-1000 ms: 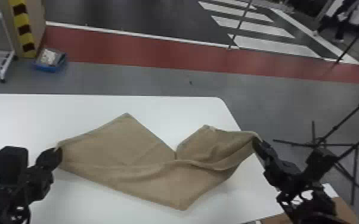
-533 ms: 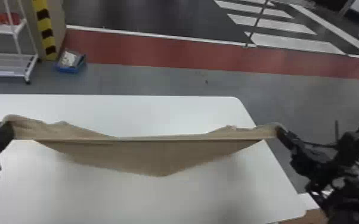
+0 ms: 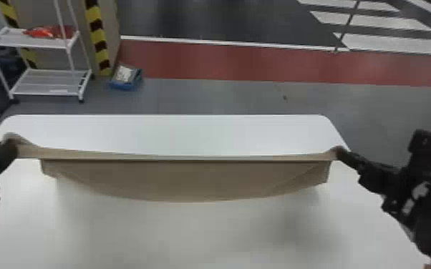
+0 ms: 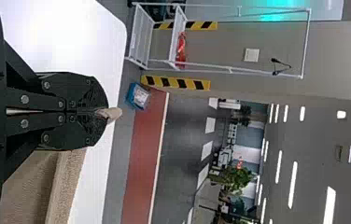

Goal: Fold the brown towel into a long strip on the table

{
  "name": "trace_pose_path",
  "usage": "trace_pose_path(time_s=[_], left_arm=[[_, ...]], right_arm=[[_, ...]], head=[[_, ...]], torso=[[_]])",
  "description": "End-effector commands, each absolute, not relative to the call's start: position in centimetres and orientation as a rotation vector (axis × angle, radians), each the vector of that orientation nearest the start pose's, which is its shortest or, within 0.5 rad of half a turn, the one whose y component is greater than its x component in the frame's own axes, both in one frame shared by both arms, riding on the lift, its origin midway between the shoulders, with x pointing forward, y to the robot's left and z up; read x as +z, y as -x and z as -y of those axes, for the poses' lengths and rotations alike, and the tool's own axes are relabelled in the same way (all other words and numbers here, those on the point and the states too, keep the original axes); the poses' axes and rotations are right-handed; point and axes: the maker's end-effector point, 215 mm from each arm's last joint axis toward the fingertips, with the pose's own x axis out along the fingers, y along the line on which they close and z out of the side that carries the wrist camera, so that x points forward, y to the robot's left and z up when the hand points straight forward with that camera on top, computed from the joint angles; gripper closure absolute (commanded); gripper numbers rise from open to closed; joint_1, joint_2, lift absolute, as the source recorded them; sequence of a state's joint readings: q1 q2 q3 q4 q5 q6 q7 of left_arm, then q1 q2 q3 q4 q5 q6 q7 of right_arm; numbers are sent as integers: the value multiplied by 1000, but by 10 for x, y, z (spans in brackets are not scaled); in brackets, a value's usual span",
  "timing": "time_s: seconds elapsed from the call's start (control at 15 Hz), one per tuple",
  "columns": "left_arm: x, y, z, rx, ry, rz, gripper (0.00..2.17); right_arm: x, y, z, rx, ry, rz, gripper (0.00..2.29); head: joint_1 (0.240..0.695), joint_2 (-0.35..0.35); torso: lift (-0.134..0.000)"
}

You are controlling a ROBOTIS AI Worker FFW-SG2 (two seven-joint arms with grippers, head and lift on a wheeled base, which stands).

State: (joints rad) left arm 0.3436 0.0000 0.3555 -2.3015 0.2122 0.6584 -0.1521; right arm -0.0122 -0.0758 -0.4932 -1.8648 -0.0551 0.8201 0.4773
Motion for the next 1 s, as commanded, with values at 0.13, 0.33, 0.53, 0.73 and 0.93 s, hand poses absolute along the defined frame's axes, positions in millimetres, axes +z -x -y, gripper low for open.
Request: trace_pose_path(time_s=[0.13, 0.33, 0.53, 0.73, 0.93], left_arm=[[-310, -531, -385, 111, 224, -243, 1389], [-272, -593, -393, 50, 279, -180, 1389], [-241, -594, -386, -7, 349, -111, 1389], [-261, -545, -378, -17, 351, -134, 1389], [-310, -481, -360, -13, 342, -188, 1389]], right_arm=[[-314, -638, 361, 116, -218, -288, 1673], [-226, -694, 337, 238, -239, -16, 1673], [-231, -683, 339, 258, -250, -20, 1673], [-311, -626, 394, 200, -191, -149, 1673], [-399, -559, 428, 136, -211, -290, 1673]], head=[[695, -36], [645, 27], [545, 45], [528, 36], [614, -5]], torso=[[-57], [-57], [-57], [-57], [-57]])
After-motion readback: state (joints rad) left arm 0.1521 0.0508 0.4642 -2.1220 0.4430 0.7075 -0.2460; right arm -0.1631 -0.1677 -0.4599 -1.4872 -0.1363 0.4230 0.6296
